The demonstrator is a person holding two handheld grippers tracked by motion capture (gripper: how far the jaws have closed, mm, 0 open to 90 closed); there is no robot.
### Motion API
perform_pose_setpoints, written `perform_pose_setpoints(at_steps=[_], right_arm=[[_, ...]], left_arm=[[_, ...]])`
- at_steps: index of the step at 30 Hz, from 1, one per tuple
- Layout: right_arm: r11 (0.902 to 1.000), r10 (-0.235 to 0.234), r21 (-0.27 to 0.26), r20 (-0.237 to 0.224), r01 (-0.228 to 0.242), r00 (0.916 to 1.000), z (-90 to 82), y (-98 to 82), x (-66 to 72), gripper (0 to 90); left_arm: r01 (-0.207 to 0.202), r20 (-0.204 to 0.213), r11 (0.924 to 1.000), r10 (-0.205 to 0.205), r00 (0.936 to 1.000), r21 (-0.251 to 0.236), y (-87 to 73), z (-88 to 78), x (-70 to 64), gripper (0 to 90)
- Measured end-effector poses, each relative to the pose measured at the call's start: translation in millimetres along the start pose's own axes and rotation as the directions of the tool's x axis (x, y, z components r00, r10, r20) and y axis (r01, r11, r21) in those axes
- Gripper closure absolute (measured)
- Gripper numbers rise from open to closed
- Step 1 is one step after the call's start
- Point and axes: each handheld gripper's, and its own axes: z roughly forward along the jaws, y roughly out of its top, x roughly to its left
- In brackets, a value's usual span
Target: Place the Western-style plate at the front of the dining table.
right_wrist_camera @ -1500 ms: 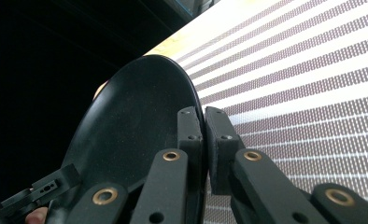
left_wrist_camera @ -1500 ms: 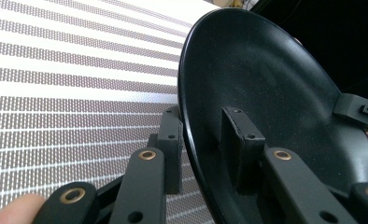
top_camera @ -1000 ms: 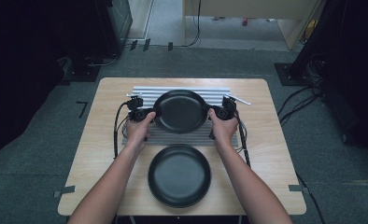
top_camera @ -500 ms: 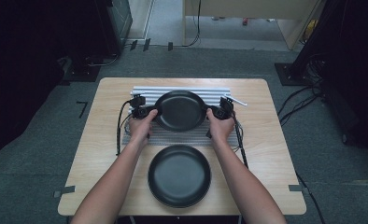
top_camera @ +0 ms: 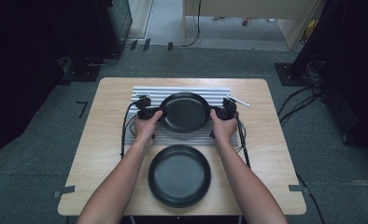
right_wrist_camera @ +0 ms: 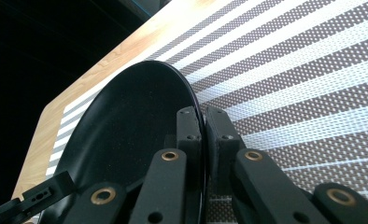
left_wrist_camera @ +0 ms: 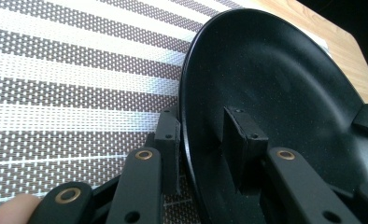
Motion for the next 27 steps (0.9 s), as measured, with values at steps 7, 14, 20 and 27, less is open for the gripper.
perform_pose_setpoints(at_steps=[7, 14, 20, 27], right_arm=[[0.9999, 0.012, 0.006, 0.005, -0.012, 0.9999, 2.3, -4.3, -9.7, 84.2], [1.0, 0.007, 0.003, 0.004, -0.007, 1.0, 3.0, -7.2, -11.8, 83.7], [0.9984, -0.056, -0.003, 0.022, 0.056, 0.9982, 2.3, -8.1, -6.1, 74.5], [0.9819, -0.155, -0.1, 0.061, 0.161, 0.986, -7.2, -7.4, 5.0, 60.1]], left_arm=[[-0.027, -0.013, 0.9996, 0.027, 0.9995, 0.01, -3.9, 3.2, -3.1, 69.0], [-0.03, -0.024, 0.9995, 0.03, 0.9992, 0.0, -5.7, 3.3, -4.2, 69.4], [-0.058, -0.023, 0.9983, 0.057, 0.9981, -0.006, -6.5, 3.0, -5.9, 61.5], [-0.121, -0.039, 0.9911, 0.119, 0.9921, -0.054, -1.1, -14.5, -11.8, 47.2]])
